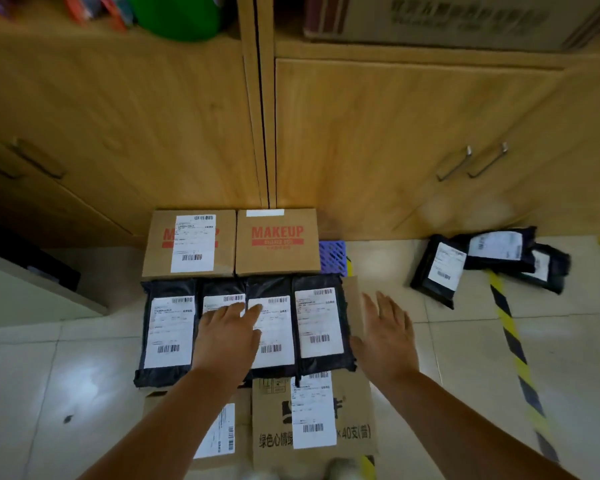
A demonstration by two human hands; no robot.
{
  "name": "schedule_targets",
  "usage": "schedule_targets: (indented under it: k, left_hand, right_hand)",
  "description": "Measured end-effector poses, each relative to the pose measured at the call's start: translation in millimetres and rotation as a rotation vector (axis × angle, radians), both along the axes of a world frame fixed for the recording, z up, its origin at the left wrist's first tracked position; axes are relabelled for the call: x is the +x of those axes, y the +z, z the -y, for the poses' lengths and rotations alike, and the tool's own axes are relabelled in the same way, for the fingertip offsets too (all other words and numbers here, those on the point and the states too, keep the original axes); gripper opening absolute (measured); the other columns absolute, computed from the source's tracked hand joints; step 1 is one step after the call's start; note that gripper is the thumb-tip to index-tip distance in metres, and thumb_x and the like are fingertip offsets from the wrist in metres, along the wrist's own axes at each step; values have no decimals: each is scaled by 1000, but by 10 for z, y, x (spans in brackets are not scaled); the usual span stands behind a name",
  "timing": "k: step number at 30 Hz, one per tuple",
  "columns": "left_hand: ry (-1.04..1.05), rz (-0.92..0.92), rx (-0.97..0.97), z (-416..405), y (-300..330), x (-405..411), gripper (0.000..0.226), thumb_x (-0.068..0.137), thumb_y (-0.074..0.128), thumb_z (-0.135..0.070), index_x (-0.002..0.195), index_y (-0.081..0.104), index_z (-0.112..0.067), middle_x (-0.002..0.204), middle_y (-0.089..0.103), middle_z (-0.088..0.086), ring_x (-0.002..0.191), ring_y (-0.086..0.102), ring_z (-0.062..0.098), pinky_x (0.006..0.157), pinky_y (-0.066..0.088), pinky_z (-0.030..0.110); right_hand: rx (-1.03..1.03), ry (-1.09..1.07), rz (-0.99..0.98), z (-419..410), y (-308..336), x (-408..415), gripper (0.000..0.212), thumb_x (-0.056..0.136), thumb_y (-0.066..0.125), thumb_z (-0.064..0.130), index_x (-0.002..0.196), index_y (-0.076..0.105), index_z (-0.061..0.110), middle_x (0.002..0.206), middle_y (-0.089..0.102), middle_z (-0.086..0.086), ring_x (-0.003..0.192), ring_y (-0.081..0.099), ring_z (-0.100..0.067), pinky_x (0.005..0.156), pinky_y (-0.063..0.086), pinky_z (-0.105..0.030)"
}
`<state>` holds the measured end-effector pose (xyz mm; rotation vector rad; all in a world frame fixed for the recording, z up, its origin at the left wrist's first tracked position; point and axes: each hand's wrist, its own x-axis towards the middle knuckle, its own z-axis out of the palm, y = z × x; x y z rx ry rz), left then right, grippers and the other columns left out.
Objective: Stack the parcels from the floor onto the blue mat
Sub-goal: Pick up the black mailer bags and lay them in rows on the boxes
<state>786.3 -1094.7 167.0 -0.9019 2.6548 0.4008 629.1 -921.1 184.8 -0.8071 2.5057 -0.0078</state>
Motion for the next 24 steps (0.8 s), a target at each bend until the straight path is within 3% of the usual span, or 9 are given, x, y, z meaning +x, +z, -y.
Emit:
schedule_targets:
  k: [3, 5, 7, 9, 17, 21, 24]
  left_hand:
    - [-3, -47, 14, -200, 362, -161, 45, 67, 81, -16, 111, 71, -19, 108, 71, 9, 99, 67, 31, 84, 53, 47]
    - [25, -106, 51, -388, 598, -284, 45, 79, 69, -14, 123, 63, -22, 125, 62, 7, 119, 56, 30, 97, 46, 47]
    - [61, -102, 89, -603, 738, -374, 46, 93, 50, -19, 138, 46, -27, 145, 43, 0, 137, 34, 22, 111, 29, 40]
    - [105, -96, 119, -822, 839, -450, 47, 96, 41, -22, 143, 38, -29, 150, 34, -3, 142, 23, 18, 114, 22, 36]
    - [115, -101, 155, -1990, 1142, -1103, 47, 98, 39, -26, 144, 35, -29, 151, 32, -3, 141, 23, 17, 113, 23, 35]
    - [114, -168, 195, -2753, 1315, -1574, 46, 97, 39, -22, 143, 38, -27, 147, 36, -5, 136, 30, 19, 111, 29, 32]
    - [156, -171, 295, -3289, 1384, -1906, 54, 95, 42, -20, 146, 30, -28, 151, 29, -3, 136, 32, 21, 109, 35, 35]
  right_hand:
    - [-37, -43, 4, -244, 369, -77, 70, 94, 45, 37, 151, 8, 20, 159, 8, -8, 147, 5, -25, 119, 8, -39]
    - [-55, -66, 6, -437, 566, -147, 70, 94, 46, 31, 152, 7, 23, 159, 6, -8, 147, 4, -25, 119, 8, -38]
    - [-60, -86, 19, -657, 705, -215, 72, 94, 46, 22, 152, 4, 27, 159, 3, -7, 147, 3, -25, 119, 8, -35]
    - [-73, -121, 4, -898, 796, -298, 74, 92, 46, 17, 151, 4, 29, 159, 4, -6, 146, 6, -24, 118, 12, -34]
    - [-69, -191, 9, -2185, 1105, -868, 73, 94, 47, 21, 151, 3, 32, 159, 2, -4, 146, 7, -22, 117, 15, -33]
    - [-22, -215, 29, -2965, 1308, -1277, 73, 95, 45, 23, 151, 0, 31, 159, 0, -5, 146, 6, -23, 118, 14, -32]
    - [13, -246, 44, -3527, 1441, -1582, 73, 95, 45, 24, 152, -2, 29, 159, -1, -3, 146, 5, -23, 118, 16, -34]
